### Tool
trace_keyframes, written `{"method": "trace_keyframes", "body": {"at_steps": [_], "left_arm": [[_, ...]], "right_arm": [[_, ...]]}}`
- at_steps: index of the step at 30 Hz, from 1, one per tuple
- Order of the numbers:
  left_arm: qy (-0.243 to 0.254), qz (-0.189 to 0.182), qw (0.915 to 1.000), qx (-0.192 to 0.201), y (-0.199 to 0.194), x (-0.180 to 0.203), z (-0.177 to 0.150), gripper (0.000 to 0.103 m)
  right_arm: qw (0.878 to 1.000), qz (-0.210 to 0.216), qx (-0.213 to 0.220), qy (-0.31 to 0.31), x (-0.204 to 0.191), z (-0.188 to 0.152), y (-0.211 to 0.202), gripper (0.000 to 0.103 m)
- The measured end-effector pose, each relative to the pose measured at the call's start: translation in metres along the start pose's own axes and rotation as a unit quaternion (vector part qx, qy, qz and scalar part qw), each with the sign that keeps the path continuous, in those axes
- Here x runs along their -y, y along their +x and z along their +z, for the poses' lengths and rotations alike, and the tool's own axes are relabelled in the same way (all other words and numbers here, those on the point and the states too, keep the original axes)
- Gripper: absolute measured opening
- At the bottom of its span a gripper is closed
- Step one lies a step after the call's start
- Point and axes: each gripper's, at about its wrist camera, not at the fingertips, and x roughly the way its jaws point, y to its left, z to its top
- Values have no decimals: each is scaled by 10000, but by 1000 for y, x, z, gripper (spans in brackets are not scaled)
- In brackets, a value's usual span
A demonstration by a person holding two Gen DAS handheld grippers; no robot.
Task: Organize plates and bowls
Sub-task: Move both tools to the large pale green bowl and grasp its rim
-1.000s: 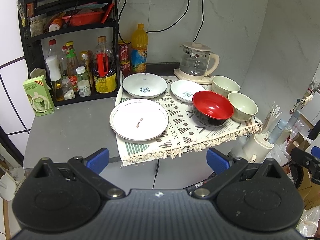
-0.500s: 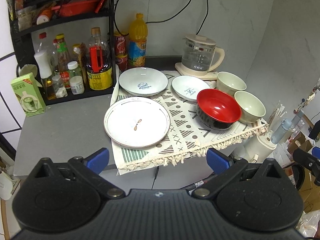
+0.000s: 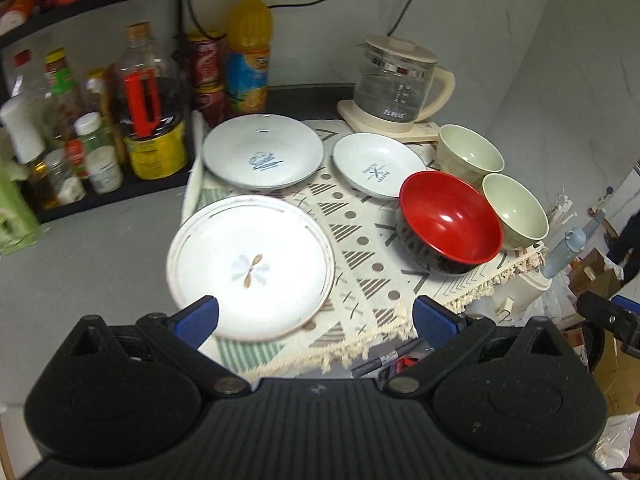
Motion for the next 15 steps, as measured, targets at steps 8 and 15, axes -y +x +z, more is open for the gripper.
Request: {"method": "trace_keyframes", "body": {"at_steps": [8, 15], "left_arm": [[174, -402, 9989, -147, 40, 11, 35, 100], [250, -609, 9976, -202, 66, 35, 56, 100]], "right_arm": [[9987, -373, -127, 333, 8, 18, 24, 97], [9951, -853, -193, 462, 31, 36, 50, 97]]}}
